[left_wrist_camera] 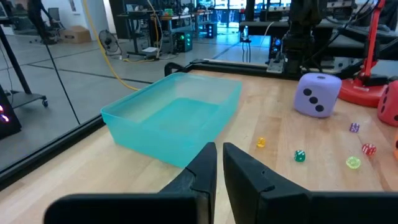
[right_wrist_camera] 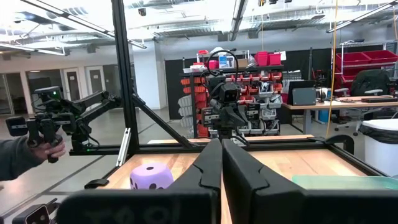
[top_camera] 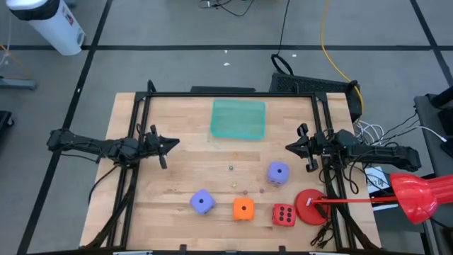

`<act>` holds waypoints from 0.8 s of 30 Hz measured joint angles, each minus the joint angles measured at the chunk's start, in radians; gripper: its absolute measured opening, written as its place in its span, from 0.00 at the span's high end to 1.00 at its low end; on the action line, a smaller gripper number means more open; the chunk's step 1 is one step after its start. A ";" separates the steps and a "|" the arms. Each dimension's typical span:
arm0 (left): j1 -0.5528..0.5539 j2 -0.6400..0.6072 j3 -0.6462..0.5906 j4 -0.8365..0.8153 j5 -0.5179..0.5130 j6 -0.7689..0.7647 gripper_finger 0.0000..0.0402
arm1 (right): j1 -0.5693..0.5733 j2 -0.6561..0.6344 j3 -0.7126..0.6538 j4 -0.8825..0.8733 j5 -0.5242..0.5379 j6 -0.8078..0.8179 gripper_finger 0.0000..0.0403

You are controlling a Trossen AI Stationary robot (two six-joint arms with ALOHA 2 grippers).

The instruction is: Pick & Place Dice

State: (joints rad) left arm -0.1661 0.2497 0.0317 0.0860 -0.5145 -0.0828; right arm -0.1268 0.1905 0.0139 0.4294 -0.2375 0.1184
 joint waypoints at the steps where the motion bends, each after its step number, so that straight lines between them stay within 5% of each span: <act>1: 0.000 0.000 0.000 0.005 0.001 -0.006 0.91 | 0.000 0.000 0.000 0.000 0.000 0.000 0.99; 24: 0.000 0.000 0.000 0.105 0.015 -0.111 0.91 | 0.000 0.000 0.000 0.029 0.000 0.027 0.99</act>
State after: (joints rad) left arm -0.1661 0.2494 0.0319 0.1913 -0.4991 -0.1938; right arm -0.1272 0.1902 0.0142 0.4579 -0.2371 0.1456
